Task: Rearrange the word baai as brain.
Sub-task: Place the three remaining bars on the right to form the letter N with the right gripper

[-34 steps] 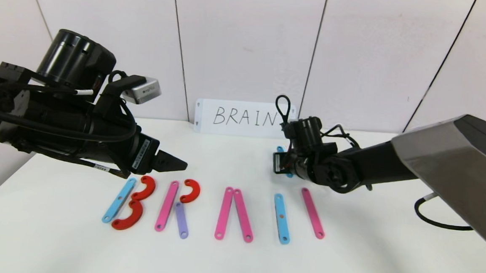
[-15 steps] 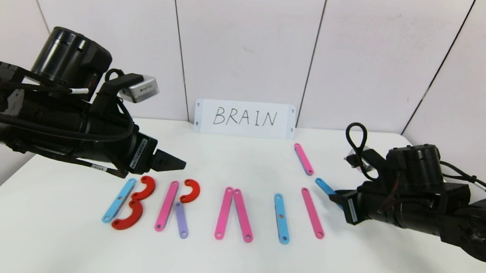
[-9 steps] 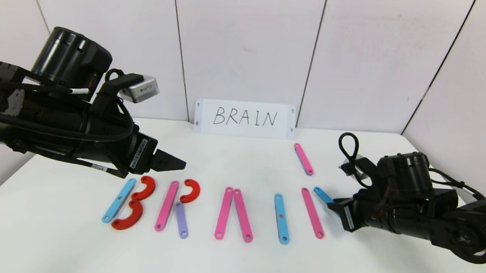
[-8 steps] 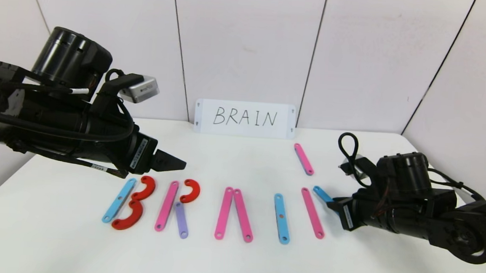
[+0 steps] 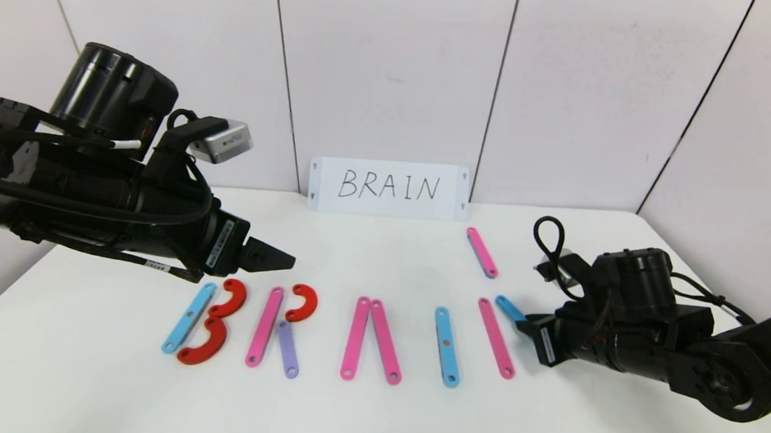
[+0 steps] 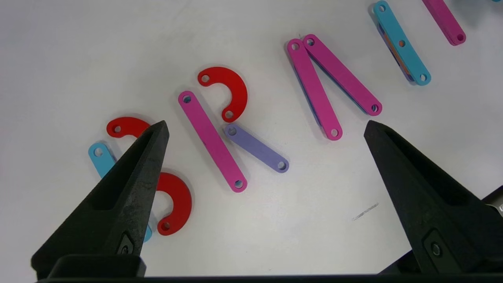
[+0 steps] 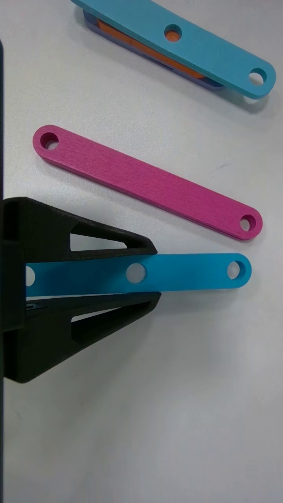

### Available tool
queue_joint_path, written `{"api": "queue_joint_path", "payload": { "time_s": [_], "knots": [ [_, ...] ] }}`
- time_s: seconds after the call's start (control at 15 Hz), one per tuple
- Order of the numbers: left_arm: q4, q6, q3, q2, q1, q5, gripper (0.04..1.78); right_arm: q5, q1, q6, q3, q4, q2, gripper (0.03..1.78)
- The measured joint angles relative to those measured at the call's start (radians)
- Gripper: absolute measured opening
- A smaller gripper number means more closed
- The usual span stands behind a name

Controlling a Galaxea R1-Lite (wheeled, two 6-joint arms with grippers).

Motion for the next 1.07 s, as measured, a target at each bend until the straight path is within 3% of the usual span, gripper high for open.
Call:
{"api": "queue_joint_path", "payload": {
  "time_s": [0.2,0.33,0.47,0.73,0.93,1.07],
  "knots": [
    [0.0,0.001,0.001,0.0,0.0,0.0,1.74,0.0,-0.004,0.001,0.005,-0.001,0.002,0.33],
    [0.0,0.001,0.002,0.0,-0.001,0.0,1.74,0.0,-0.008,0.002,0.006,-0.001,0.002,0.48],
    [0.0,0.0,0.002,0.0,-0.001,0.0,1.74,0.001,-0.014,0.002,0.006,-0.001,0.001,0.73],
    [0.001,0.0,0.003,0.0,-0.001,-0.001,1.74,0.001,-0.022,0.005,0.011,-0.004,-0.007,1.41],
    [0.001,0.001,0.003,0.0,-0.001,-0.002,1.74,0.001,-0.021,0.011,-0.007,-0.004,-0.016,1.68],
    [0.001,0.001,0.003,0.001,-0.001,-0.001,1.74,-0.001,-0.006,0.014,-0.03,-0.003,-0.016,1.73]
  ]
}}
